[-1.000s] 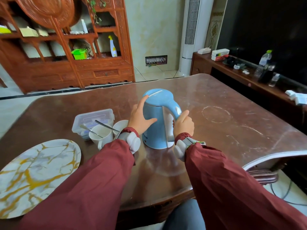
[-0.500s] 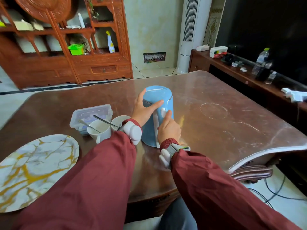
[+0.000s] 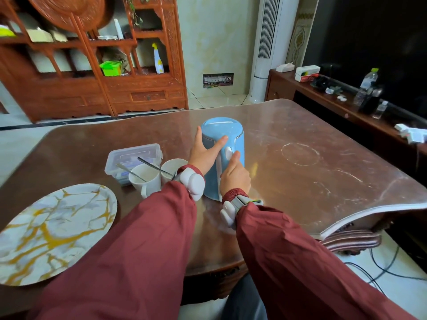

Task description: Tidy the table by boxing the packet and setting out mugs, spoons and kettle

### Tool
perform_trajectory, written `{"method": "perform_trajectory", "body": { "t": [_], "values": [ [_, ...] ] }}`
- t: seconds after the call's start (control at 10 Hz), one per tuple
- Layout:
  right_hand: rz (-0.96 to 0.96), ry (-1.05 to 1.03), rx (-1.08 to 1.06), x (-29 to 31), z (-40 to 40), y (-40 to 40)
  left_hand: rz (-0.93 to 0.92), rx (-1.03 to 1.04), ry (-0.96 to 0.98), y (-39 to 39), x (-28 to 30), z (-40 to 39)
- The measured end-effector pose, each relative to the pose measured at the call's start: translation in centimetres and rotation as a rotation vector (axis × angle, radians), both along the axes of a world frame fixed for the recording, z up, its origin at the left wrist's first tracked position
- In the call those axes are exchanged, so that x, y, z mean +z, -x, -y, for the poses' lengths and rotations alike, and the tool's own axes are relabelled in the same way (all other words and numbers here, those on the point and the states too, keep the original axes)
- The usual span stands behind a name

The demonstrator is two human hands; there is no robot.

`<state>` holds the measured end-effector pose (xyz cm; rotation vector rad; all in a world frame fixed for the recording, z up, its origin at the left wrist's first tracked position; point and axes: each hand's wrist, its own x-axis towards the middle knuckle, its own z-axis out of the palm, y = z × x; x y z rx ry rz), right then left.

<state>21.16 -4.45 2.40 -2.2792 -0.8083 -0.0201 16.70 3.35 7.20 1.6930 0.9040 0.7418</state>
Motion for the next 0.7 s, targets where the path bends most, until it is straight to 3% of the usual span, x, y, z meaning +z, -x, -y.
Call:
{"method": "perform_trajectory", "body": {
  "t": [0.2,0.3,0.4,0.7],
  "values": [
    [-0.101,0.062,0.035,1.0,0.7,-0.1,-0.023,0.050,-0.060,1.6,0.4,0.5],
    [-0.249,0.013,-0.071,2.1,1.4,0.4,-0.079,0.088,-0.104,3.6,0.4,0.9],
    [-0.260,-0.101,-0.201,2.9,2.3,1.1,-0.127,0.104,-0.129,5.3,0.7,1.1],
    [-0.049,-0.268,0.015,8.0,2.9,4.6,-0.057,0.172,-0.407,9.7,4.7,2.5]
  ]
}}
